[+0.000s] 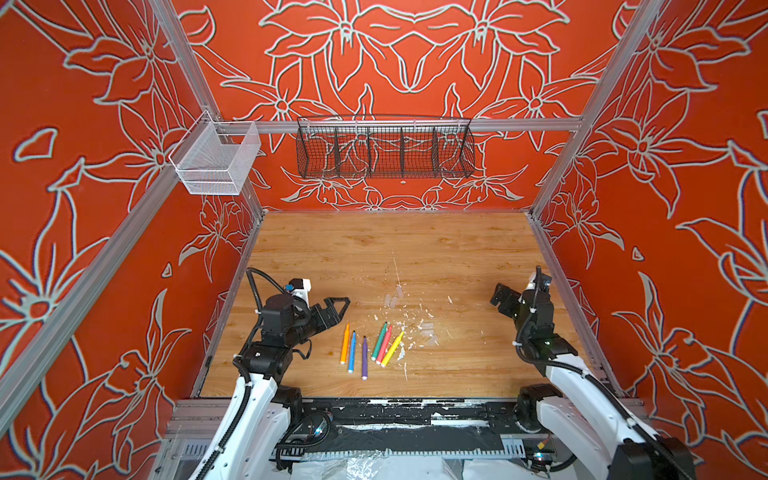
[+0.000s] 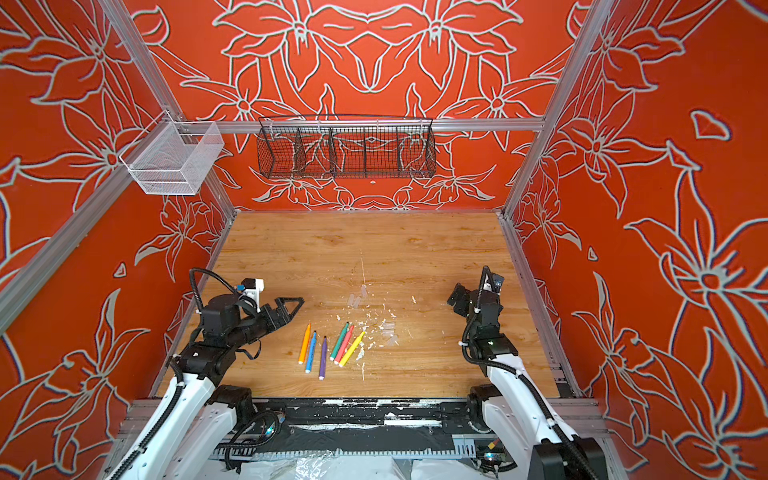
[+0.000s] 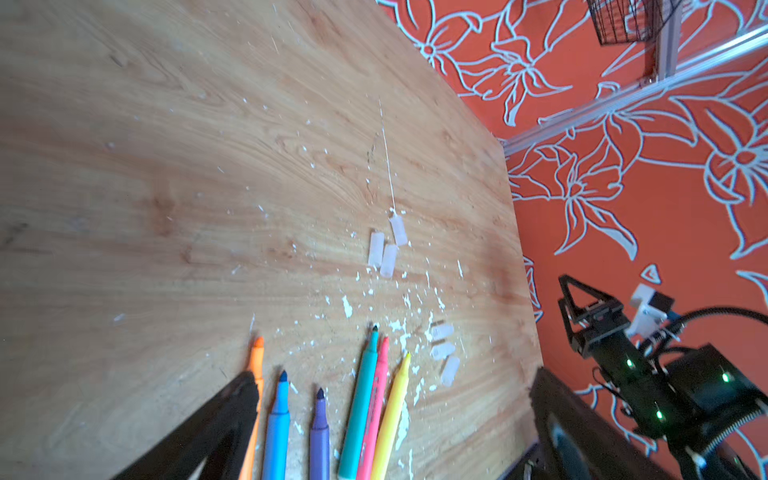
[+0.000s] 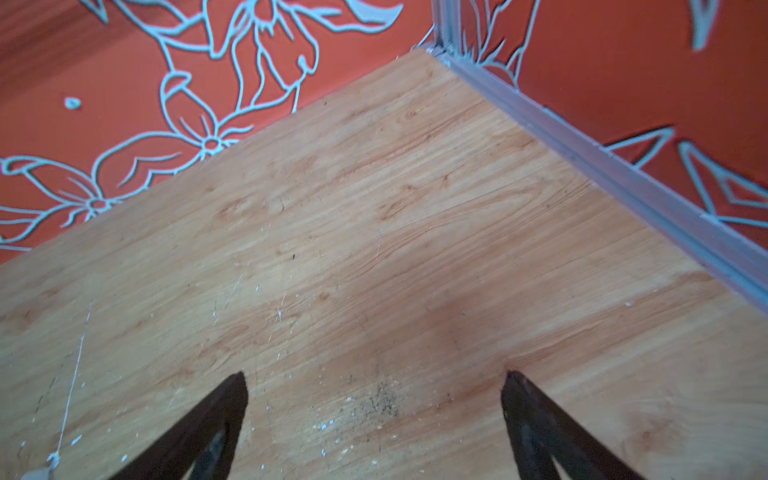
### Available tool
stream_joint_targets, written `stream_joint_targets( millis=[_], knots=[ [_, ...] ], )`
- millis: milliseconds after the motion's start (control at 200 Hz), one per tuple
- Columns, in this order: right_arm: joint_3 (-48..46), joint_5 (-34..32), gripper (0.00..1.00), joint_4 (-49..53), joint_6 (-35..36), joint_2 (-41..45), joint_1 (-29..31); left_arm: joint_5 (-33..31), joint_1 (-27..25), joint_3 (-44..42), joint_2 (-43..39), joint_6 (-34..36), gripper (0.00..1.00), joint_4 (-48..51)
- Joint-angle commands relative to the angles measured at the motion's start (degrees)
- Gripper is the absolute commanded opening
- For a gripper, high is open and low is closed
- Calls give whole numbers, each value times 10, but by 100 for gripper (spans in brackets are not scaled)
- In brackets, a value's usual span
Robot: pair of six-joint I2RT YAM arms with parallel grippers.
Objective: Insert the pens into the pen caps
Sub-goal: 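Reach the left gripper over the markers toward the yellow highlighter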
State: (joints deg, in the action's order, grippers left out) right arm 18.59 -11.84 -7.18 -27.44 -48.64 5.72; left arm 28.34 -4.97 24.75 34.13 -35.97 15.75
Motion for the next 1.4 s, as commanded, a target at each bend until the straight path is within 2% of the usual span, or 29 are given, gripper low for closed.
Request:
stream_joint_targets(
  millis=[0, 65, 180, 400, 525, 675, 901, 1076, 1396],
  knots=[
    [15, 32, 97, -14, 1, -16, 2, -47, -72, 17, -21, 8, 99, 17],
    [17, 9, 98, -1, -7, -17, 1, -123, -142, 25, -18, 11, 96, 37],
    [14, 10, 97, -5, -7, -16, 1, -228, -259, 45, 26, 8, 89, 44],
    [19, 6, 97, -4, -9, -26, 2, -406, -472, 142, 202, -5, 74, 84],
    [21, 7, 97, -4, -9, -29, 2, -458, -544, 211, 321, -14, 61, 116],
    [22, 9, 97, -4, -9, -31, 2, -472, -578, 256, 427, -18, 54, 120],
    [26, 9, 97, -1, -9, -40, 2, -516, -585, 305, 527, -43, 45, 171],
    [27, 7, 96, 0, -9, -42, 1, -515, -594, 331, 573, -57, 42, 219],
    [29, 5, 96, 0, -11, -47, 1, -483, -607, 323, 624, -74, 36, 221]
  ],
)
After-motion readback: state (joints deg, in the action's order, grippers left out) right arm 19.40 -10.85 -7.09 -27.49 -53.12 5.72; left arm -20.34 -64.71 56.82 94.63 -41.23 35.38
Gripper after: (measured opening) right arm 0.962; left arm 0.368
